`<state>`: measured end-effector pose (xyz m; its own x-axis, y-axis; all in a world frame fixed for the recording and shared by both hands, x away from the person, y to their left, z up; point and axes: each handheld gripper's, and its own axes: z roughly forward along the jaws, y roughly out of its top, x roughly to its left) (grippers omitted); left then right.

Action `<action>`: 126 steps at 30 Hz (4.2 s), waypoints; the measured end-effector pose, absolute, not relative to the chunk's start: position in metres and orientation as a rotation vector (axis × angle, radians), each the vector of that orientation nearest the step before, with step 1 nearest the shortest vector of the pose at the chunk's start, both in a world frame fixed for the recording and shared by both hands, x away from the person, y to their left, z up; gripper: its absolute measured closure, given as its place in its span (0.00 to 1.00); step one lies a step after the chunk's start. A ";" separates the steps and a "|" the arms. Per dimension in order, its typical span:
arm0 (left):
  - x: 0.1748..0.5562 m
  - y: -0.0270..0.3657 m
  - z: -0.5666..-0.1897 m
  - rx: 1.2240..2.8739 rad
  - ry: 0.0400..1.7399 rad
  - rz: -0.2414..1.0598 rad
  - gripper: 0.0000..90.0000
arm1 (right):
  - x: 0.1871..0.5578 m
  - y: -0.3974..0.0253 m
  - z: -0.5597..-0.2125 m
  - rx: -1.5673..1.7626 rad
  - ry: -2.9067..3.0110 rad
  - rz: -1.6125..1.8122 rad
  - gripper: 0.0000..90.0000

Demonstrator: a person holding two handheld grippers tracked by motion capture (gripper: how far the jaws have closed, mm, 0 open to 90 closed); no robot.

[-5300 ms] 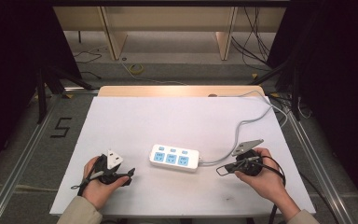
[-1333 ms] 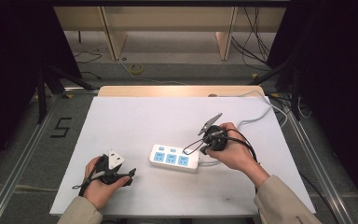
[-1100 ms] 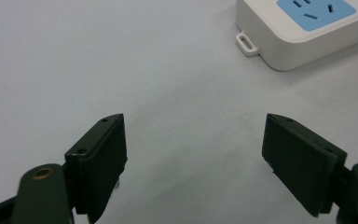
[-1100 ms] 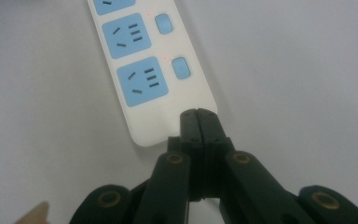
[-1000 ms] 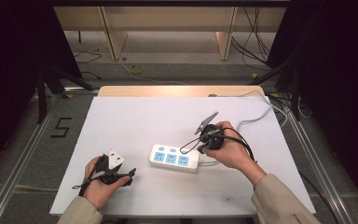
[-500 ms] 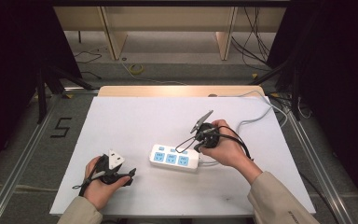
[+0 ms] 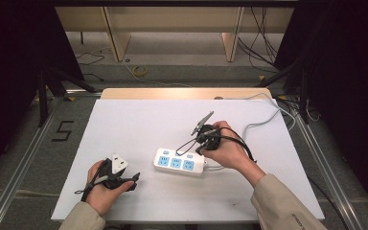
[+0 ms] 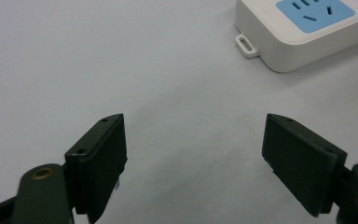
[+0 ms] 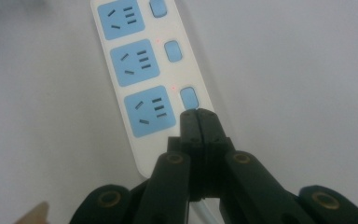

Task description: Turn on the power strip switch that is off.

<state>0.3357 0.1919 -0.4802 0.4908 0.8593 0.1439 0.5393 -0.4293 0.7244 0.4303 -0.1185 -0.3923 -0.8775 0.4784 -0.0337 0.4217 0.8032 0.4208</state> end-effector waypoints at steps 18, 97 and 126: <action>0.336 0.192 -0.480 2.125 1.145 0.678 0.24 | 0.436 -0.105 -0.392 0.686 2.871 0.604 1.00; 0.336 0.193 -0.479 2.115 1.144 0.680 0.24 | 0.456 -0.037 -0.400 0.606 2.933 0.591 1.00; 0.336 0.193 -0.478 2.114 1.144 0.681 0.24 | 0.467 -0.015 -0.416 0.630 2.954 0.581 1.00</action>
